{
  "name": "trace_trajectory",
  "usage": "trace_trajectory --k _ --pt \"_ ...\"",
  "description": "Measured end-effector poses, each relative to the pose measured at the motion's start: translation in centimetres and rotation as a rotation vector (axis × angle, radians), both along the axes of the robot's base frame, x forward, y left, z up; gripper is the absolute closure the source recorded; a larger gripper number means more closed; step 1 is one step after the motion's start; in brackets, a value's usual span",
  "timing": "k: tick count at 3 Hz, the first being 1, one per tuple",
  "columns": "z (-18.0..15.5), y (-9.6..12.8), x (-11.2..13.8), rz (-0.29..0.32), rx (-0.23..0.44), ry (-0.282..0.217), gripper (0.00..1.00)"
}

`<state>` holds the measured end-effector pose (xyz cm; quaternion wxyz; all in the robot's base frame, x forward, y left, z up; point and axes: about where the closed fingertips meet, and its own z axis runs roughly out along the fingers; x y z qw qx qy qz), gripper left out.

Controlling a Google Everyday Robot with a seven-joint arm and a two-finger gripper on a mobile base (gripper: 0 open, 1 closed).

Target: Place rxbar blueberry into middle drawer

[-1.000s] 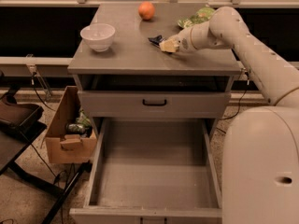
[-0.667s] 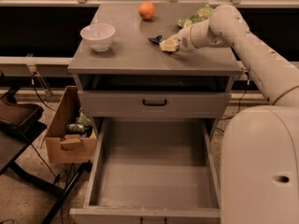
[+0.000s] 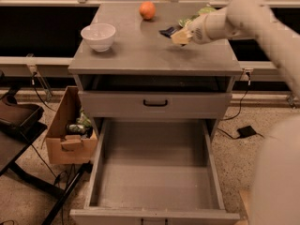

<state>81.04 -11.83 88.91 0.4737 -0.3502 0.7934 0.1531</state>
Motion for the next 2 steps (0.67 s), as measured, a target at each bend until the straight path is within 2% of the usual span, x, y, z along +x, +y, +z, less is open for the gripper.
trace_trajectory --k 1,2 --pt "7.1 -4.8 -7.1 -0.095 -0.099 -0.093 1.00" --pt "11.7 -6.6 -12.2 -0.136 -0.168 -0.135 1.00"
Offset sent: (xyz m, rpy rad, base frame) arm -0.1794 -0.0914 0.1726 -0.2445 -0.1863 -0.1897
